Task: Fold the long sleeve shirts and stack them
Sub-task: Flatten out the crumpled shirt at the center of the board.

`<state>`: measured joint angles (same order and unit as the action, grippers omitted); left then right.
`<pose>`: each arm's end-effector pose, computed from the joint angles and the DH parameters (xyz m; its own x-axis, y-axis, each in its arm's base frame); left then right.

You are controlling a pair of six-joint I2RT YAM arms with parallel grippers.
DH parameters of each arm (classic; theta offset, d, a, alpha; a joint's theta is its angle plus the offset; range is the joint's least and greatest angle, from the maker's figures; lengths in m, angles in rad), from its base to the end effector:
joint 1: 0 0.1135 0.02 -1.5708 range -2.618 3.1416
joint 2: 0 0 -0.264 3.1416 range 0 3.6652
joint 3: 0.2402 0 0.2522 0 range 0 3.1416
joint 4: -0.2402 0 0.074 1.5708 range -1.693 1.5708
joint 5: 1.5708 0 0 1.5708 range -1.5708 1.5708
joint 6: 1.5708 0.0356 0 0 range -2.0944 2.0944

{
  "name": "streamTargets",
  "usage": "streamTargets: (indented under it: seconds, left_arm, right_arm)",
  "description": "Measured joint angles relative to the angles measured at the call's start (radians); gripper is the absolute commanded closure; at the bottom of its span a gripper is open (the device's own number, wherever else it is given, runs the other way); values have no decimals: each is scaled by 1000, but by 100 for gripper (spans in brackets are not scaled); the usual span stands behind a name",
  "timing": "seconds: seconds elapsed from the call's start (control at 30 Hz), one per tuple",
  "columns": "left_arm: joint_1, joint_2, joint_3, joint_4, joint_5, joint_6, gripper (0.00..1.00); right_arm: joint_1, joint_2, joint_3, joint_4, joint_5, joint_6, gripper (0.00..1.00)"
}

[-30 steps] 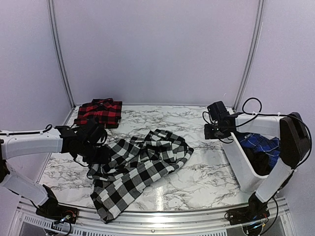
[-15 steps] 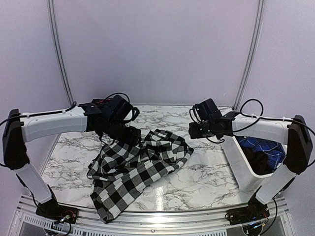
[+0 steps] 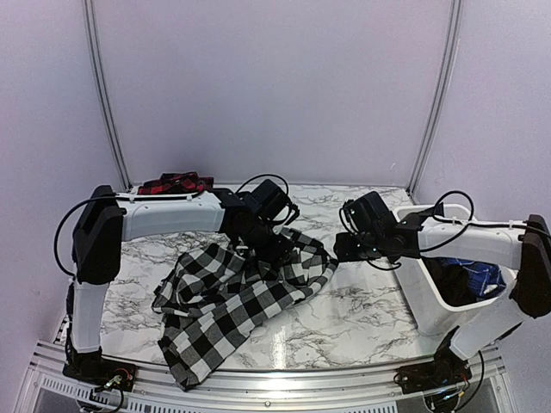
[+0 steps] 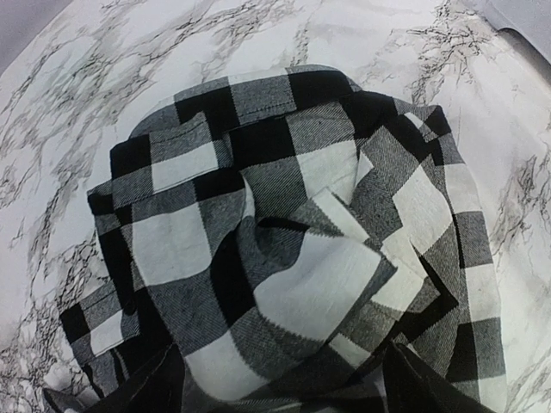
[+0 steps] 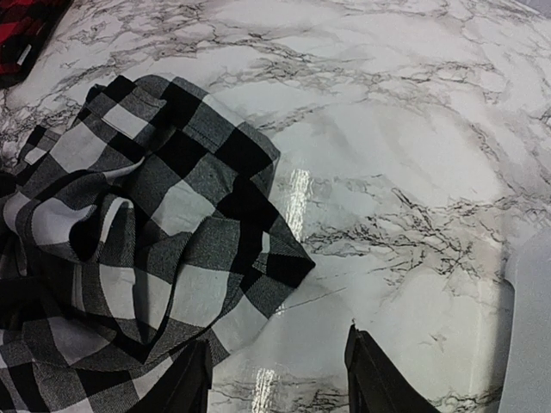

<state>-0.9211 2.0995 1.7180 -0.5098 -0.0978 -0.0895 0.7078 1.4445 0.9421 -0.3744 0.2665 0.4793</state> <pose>0.2881 -0.3734 0.2208 -0.5362 0.5588 -0.6327 0.7103 0.7037 0.0195 0.2337 0.1877 0.2267 -0.7485 -0.0549 -0.6609 -0.1736 0.9780 0.1153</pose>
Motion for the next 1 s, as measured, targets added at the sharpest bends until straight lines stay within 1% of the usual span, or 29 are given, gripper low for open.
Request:
streamTargets:
  seconds: [0.07,0.1,0.13,0.2,0.27,0.3,0.33,0.43,0.57,0.67,0.87,1.0]
  left_arm:
    - [-4,37,31,0,-16,5,26]
    - [-7,52,42,-2,-27,7,30]
    - [-8,63,50,-3,-39,5,37]
    - [-9,82,64,-6,-63,6,57]
    - [-9,90,70,-8,-87,14,80]
    - [-9,90,71,-11,-97,13,89]
    - [-9,90,74,-11,-108,11,93]
    - [-7,88,78,-11,-148,5,100]
    - [4,67,77,-13,-190,-25,100]
    - [34,11,66,-15,-214,-63,100]
    - [157,-139,47,-13,-246,-149,100]
    - [239,-201,35,-10,-252,-193,100]
  right_arm:
    - [6,-1,-12,0,-4,10,51]
    - [12,0,-15,0,-6,16,51]
    - [18,0,-15,0,-7,19,51]
    - [30,3,-15,4,-11,26,51]
    - [42,13,-14,9,-14,29,51]
    - [44,20,-14,12,-17,30,51]
    - [46,30,-14,18,-22,31,51]
    - [47,55,-14,37,-40,34,51]
    - [47,91,-13,75,-70,37,51]
    - [48,125,-3,97,-90,37,51]
    - [72,200,64,113,-107,35,51]
    - [103,257,133,118,-114,26,50]
